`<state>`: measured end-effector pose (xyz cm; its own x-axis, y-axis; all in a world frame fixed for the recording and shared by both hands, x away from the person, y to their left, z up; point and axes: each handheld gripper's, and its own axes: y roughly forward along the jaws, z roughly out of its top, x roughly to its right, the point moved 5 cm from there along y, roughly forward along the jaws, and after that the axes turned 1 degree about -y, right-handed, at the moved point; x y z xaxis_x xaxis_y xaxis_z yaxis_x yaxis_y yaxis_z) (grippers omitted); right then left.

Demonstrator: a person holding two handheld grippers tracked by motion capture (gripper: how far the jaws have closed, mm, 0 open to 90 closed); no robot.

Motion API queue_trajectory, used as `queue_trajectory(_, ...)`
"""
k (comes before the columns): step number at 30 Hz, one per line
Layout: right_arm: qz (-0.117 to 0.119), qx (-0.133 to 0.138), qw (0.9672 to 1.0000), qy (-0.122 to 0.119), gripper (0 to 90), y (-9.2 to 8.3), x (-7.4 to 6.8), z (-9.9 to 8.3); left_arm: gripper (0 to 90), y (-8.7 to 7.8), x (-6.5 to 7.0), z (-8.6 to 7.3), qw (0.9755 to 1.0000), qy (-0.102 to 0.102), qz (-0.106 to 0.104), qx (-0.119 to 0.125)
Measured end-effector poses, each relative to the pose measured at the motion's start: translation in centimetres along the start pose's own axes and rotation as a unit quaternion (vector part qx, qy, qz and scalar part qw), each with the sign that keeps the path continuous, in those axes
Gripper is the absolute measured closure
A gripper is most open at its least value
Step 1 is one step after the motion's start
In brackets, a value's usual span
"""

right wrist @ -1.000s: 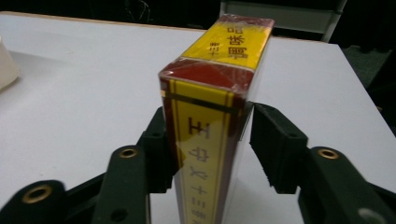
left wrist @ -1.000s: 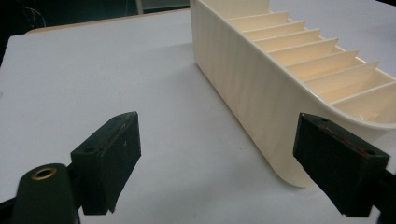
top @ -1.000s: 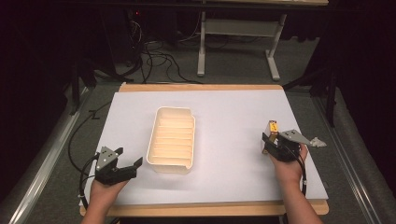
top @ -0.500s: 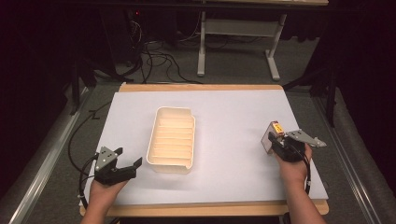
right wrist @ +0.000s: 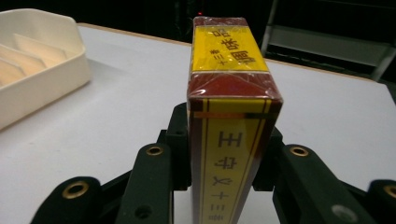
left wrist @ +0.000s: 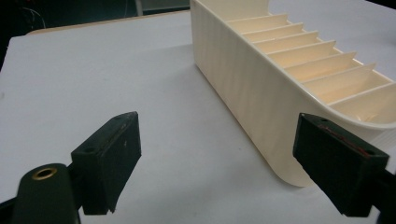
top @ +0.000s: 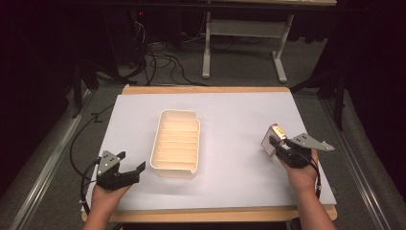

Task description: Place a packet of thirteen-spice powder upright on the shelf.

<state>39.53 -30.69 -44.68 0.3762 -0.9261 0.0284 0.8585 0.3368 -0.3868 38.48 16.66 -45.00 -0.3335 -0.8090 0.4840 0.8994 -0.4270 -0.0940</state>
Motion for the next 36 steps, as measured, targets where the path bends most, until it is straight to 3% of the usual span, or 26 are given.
queue_trajectory(9,0.051,0.003,0.9985,-0.021,68.1,0.4,-1.6,0.5,15.6,-0.1,-0.2,0.2,1.0,-0.001,0.0,0.001)
queue_trajectory(16,0.096,0.004,0.995,-0.028,68.2,1.0,-3.1,0.6,15.6,-0.2,-0.2,0.3,1.0,0.002,-0.003,0.003)
queue_trajectory(19,0.129,0.005,0.9908,-0.04,68.2,1.1,-4.4,0.8,15.6,-0.2,-0.2,0.3,1.0,0.003,-0.004,0.002)
queue_trajectory(20,0.129,0.005,0.9908,-0.04,68.2,1.1,-4.4,0.8,15.6,-0.2,-0.2,0.3,1.0,0.003,-0.004,0.002)
queue_trajectory(21,0.145,0.006,0.9883,-0.048,68.2,1.2,-4.9,1.0,15.6,-0.2,-0.2,0.3,1.0,0.004,-0.004,0.001)
queue_trajectory(24,0.16,0.008,0.9857,-0.052,68.2,1.2,-5.4,1.2,15.6,-0.2,-0.2,0.3,1.0,0.004,-0.004,0.0)
queue_trajectory(25,0.175,0.011,0.983,-0.055,68.1,1.2,-5.9,1.4,15.6,-0.2,-0.2,0.2,1.0,0.004,-0.003,-0.001)
queue_trajectory(29,0.194,0.017,0.9791,-0.058,68.2,1.4,-6.4,1.7,15.6,-0.1,-0.2,0.2,1.0,0.004,-0.002,-0.002)
queue_trajectory(30,0.207,0.021,0.9762,-0.06,68.1,1.5,-6.7,2.0,15.6,-0.1,-0.2,0.1,1.0,0.004,-0.003,-0.002)
queue_trajectory(32,0.213,0.022,0.9749,-0.062,68.1,1.6,-6.9,2.1,15.6,-0.2,-0.2,0.1,1.0,0.005,-0.003,-0.003)
queue_trajectory(33,0.222,0.024,0.9723,-0.069,68.2,1.8,-7.3,2.3,15.6,-0.1,-0.2,0.1,1.0,0.004,-0.002,-0.003)
queue_trajectory(34,0.222,0.024,0.9723,-0.069,68.2,1.8,-7.3,2.3,15.6,-0.1,-0.2,0.1,1.0,0.004,-0.002,-0.003)
queue_trajectory(36,0.237,0.024,0.9679,-0.079,68.2,2.3,-7.9,2.6,15.6,-0.1,-0.2,0.1,1.0,0.005,-0.001,-0.003)
